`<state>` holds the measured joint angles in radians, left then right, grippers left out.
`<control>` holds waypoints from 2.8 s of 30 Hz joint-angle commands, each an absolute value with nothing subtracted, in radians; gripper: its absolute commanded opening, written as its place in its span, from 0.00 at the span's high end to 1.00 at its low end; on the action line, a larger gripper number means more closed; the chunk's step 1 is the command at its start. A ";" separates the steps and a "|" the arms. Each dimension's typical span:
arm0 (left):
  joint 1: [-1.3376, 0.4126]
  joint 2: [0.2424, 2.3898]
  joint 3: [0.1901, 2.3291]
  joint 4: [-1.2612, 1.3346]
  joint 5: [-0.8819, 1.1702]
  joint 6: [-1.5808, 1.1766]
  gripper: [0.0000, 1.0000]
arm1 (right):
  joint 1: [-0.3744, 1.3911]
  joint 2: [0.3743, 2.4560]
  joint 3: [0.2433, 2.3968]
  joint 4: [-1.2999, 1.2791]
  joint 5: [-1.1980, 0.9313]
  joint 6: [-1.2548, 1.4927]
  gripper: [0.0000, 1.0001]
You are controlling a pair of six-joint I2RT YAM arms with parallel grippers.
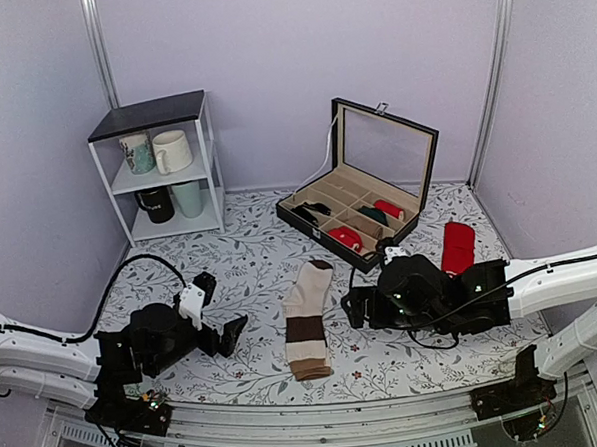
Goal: Roll the socks
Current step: Roll a pair of socks at the center of the board.
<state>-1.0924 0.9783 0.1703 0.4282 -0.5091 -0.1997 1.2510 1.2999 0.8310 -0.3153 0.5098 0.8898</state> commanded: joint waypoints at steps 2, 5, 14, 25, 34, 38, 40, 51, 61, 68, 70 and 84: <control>-1.087 0.965 0.201 0.417 -0.537 -0.238 0.01 | 1.257 1.308 0.846 -0.292 0.456 0.797 0.00; -1.086 0.973 0.202 0.422 -0.530 -0.229 0.00 | 1.256 1.304 0.834 -0.270 0.421 0.762 0.00; -1.086 0.933 0.194 0.394 -0.460 -0.193 0.01 | 1.256 1.214 0.731 -0.218 0.335 0.652 0.00; -1.199 0.881 0.168 0.375 -0.396 -0.301 0.01 | 1.256 1.020 0.363 0.262 0.026 0.357 0.11; -1.309 1.101 0.178 0.559 -0.418 -0.300 0.00 | 1.165 1.249 0.292 0.626 -0.233 0.090 0.24; -1.311 1.114 0.151 0.632 -0.422 -0.282 0.01 | 1.133 1.366 0.321 0.718 -0.331 0.019 0.28; -1.313 1.103 0.130 0.666 -0.419 -0.260 0.00 | 1.132 1.450 0.360 0.720 -0.374 -0.034 0.29; -1.319 1.037 0.095 0.637 -0.413 -0.268 0.01 | 1.130 1.651 0.468 0.775 -0.509 -0.208 0.35; -1.318 1.078 0.094 0.645 -0.416 -0.287 0.01 | 1.132 1.794 0.548 0.752 -0.519 -0.262 0.37; -1.318 1.109 0.105 0.647 -0.408 -0.282 0.00 | 1.131 1.870 0.586 0.739 -0.487 -0.283 0.37; -1.319 1.112 0.107 0.647 -0.404 -0.280 0.01 | 1.132 1.896 0.590 0.738 -0.474 -0.289 0.38; -1.319 1.100 0.095 0.660 -0.384 -0.273 0.02 | 1.178 1.955 0.500 0.846 -0.276 -0.191 0.62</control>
<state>-1.3064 1.1061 0.1043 0.6277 -0.3988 -0.2810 1.1526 1.9129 0.5369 0.8665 -0.3695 -0.2440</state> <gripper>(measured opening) 0.979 0.424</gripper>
